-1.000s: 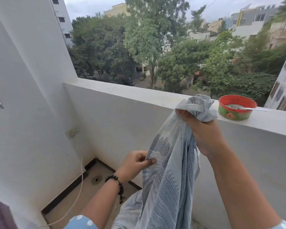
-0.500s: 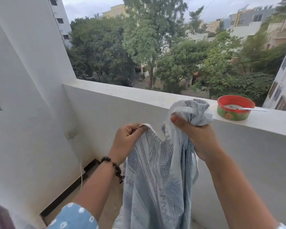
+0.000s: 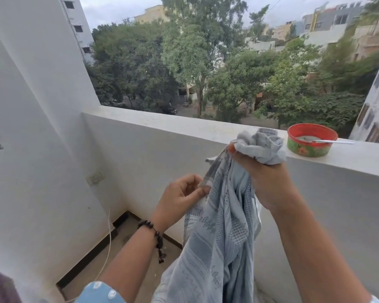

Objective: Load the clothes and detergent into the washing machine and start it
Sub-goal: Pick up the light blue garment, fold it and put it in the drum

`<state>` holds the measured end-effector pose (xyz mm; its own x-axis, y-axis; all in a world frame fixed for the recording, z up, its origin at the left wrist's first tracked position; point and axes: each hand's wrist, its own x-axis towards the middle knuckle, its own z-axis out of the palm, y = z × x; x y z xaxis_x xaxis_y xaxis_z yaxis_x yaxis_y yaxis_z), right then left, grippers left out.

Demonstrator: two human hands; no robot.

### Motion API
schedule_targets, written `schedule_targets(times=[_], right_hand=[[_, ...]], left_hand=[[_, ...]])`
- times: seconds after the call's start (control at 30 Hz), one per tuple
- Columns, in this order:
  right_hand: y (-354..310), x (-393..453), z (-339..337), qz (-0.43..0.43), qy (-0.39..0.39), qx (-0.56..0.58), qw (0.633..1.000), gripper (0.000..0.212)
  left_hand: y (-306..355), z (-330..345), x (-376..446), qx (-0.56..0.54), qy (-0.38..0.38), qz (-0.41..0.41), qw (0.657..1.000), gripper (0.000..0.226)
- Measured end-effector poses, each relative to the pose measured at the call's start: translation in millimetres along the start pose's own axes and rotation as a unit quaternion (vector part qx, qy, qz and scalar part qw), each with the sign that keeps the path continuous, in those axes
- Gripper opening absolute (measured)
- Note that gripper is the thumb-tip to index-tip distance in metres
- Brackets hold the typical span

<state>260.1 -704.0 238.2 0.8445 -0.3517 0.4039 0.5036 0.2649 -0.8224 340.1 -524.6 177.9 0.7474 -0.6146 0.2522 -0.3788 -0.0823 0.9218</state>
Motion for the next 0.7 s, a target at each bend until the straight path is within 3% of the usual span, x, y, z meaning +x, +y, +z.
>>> schedule_targets(times=[0.1, 0.2, 0.3, 0.37, 0.43, 0.5, 0.6, 0.67, 0.7], right_hand=[[-14, 12, -11, -0.021, 0.045, 0.026, 0.998, 0.012], [-22, 17, -19, -0.046, 0.058, 0.027, 0.997, 0.026], [-18, 17, -25, -0.046, 0.061, 0.032, 0.997, 0.02], [-12, 15, -24, -0.026, 0.029, 0.004, 0.999, 0.024], [-1, 12, -18, 0.001, -0.022, -0.04, 0.999, 0.044], [9, 6, -8, 0.043, -0.046, -0.049, 0.997, 0.049], [17, -2, 5, 0.082, -0.081, -0.058, 0.992, 0.031], [16, -2, 7, 0.079, -0.091, -0.06, 0.991, 0.024], [15, -2, 6, 0.078, -0.082, -0.06, 0.992, 0.021]], left_hand=[[-28, -1, -10, 0.083, -0.004, -0.052, 0.995, 0.044], [-39, -9, -11, 0.07, 0.064, -0.065, 0.993, 0.032], [-22, -18, 0, 0.012, 0.155, -0.035, 0.987, 0.022], [3, -22, 11, 0.027, 0.176, 0.0, 0.984, 0.017], [33, -20, 20, 0.051, 0.156, 0.048, 0.985, 0.013], [60, -11, 29, 0.088, 0.124, 0.1, 0.983, 0.018], [77, 0, 40, 0.15, 0.106, 0.149, 0.972, 0.016], [76, -1, 42, 0.155, 0.114, 0.147, 0.97, 0.002], [71, -2, 41, 0.144, 0.116, 0.135, 0.973, 0.008]])
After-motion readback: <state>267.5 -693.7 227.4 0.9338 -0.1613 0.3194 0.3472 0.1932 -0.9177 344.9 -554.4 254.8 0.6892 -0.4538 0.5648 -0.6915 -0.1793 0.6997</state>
